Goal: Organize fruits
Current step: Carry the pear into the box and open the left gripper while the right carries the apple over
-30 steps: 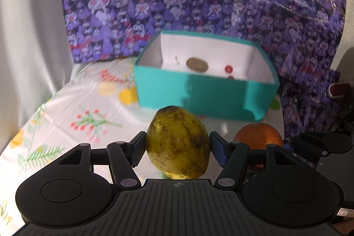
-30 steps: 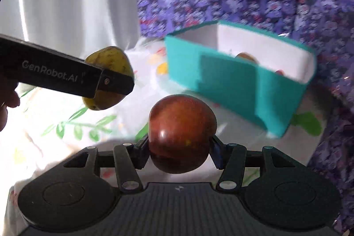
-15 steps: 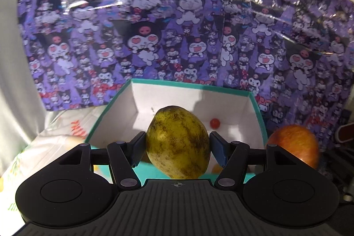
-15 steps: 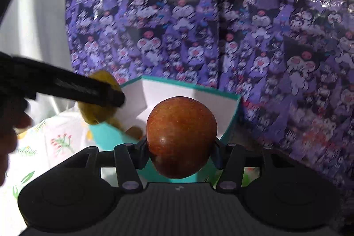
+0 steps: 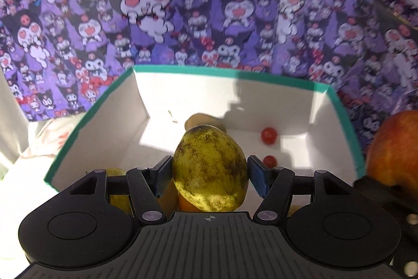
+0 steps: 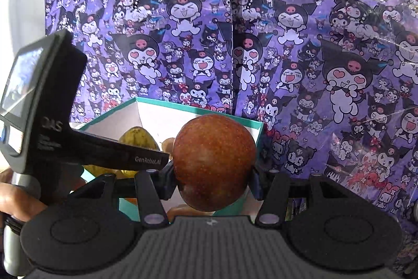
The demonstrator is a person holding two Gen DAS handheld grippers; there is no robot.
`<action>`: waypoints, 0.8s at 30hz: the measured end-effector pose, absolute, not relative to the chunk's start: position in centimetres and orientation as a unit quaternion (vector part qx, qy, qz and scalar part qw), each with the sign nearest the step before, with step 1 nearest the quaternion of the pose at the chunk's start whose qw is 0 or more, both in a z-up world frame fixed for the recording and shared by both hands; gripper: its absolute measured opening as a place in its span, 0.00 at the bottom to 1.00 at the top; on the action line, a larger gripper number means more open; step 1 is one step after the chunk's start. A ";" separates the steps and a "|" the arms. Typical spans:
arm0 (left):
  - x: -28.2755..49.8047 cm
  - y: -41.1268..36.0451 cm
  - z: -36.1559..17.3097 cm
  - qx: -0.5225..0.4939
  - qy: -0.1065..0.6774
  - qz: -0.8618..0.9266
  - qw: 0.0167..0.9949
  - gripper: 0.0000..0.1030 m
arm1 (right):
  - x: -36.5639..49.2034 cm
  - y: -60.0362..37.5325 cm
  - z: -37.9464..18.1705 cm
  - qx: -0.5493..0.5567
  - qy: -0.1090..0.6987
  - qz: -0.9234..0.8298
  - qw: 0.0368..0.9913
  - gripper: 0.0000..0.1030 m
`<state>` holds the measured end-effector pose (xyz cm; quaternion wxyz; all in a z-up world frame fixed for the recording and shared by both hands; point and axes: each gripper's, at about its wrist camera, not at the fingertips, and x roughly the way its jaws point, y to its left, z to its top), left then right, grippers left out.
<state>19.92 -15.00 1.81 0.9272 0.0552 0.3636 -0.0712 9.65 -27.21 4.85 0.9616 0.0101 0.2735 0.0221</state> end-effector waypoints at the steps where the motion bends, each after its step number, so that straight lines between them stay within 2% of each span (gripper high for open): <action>1: 20.1 -15.0 1.5 0.058 0.365 -0.069 0.927 0.65 | 9.8 -27.2 4.7 0.010 0.274 0.022 0.961 0.51; 8: 21.6 -14.6 -0.9 0.070 0.397 -0.056 0.914 0.66 | 10.7 -26.8 4.0 0.005 0.286 0.020 0.958 0.51; 11: 21.2 -14.4 -0.7 0.076 0.380 -0.050 0.921 0.66 | 10.9 -26.8 3.7 0.004 0.290 0.020 0.957 0.51; 13: 20.7 -14.7 -0.1 0.093 0.360 -0.043 0.927 0.70 | 11.0 -26.8 3.5 0.004 0.294 0.019 0.956 0.51; 18: 18.7 -14.6 2.1 0.095 0.323 -0.040 0.941 0.91 | 11.2 -26.9 3.4 0.007 0.295 0.019 0.955 0.52; 24: 17.3 -14.0 4.3 0.074 0.306 -0.042 0.948 0.94 | 11.4 -26.9 3.0 0.012 0.299 0.020 0.954 0.52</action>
